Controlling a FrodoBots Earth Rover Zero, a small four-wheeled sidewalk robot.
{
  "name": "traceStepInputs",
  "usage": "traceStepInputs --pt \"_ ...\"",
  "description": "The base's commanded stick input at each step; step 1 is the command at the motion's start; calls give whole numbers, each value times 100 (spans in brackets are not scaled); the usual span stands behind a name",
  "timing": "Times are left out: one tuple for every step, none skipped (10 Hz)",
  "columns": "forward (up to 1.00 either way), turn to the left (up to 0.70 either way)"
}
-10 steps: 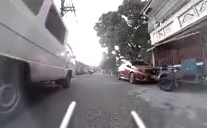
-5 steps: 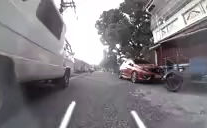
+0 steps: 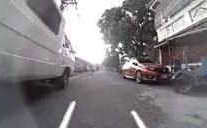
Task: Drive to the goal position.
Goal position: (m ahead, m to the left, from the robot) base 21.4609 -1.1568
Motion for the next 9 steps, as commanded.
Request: traceStepInputs --pt "70 0" --pt "70 0" --pt "70 0" --pt "70 0" --pt "70 0" --pt "70 0" --pt "70 0" --pt "70 0" --pt "70 0"
